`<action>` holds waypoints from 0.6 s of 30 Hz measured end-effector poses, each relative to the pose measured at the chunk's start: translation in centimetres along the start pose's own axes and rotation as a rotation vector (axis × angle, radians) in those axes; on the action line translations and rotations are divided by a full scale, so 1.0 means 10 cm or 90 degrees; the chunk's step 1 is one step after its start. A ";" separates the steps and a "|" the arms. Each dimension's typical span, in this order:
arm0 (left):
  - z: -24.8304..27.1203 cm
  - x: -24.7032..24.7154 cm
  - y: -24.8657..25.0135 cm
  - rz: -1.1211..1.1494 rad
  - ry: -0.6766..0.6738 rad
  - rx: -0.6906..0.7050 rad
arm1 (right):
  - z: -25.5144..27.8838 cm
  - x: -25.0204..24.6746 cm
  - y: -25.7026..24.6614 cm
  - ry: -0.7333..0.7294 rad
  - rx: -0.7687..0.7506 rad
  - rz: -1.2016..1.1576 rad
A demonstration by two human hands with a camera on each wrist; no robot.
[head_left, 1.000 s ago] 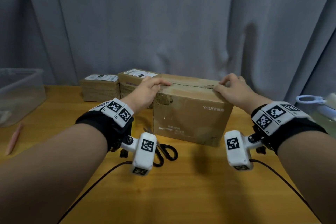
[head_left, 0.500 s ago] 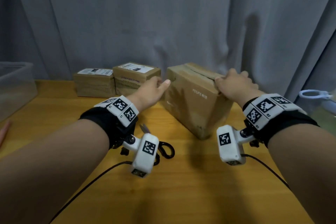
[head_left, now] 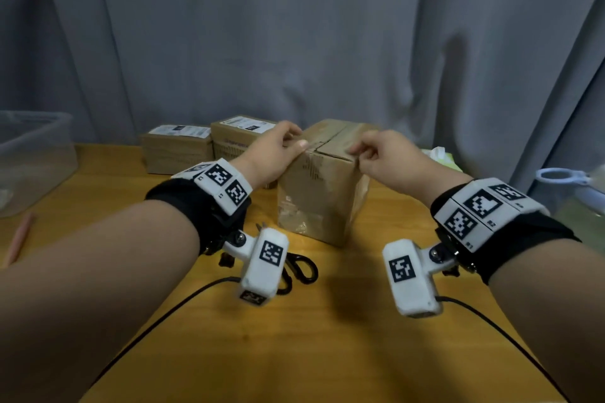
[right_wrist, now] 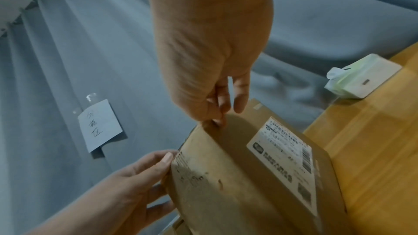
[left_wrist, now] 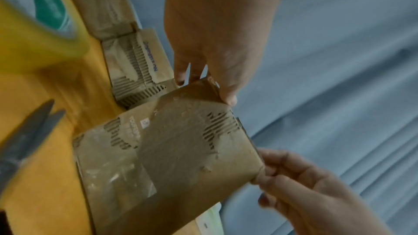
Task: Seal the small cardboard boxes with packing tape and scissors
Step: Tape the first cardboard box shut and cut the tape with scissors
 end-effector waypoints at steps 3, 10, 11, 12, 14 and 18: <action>-0.02 -0.01 0.03 -0.048 -0.016 0.008 | -0.03 0.01 -0.02 -0.029 -0.087 0.041; -0.18 -0.10 0.11 -0.123 -0.101 -0.025 | -0.18 -0.06 -0.11 -0.166 -0.099 0.034; -0.22 -0.13 0.11 -0.133 -0.115 -0.028 | -0.21 -0.05 -0.11 -0.175 -0.102 0.031; -0.26 -0.17 0.10 -0.146 -0.124 -0.027 | -0.24 -0.03 -0.11 -0.183 -0.097 0.020; -0.35 -0.24 0.10 -0.181 -0.132 -0.001 | -0.26 0.02 -0.13 -0.188 -0.086 0.002; -0.47 -0.32 0.01 -0.207 -0.123 0.084 | -0.30 0.18 -0.28 -0.146 -0.119 0.013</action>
Point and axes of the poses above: each hand's wrist, its own z-axis away from the middle knuckle, its own x-axis out of the palm, y = z × x, the point moved 1 cm from there along -z, towards the middle knuckle, and after that the axes turned 15 degrees about y, right-handed, at the moved point
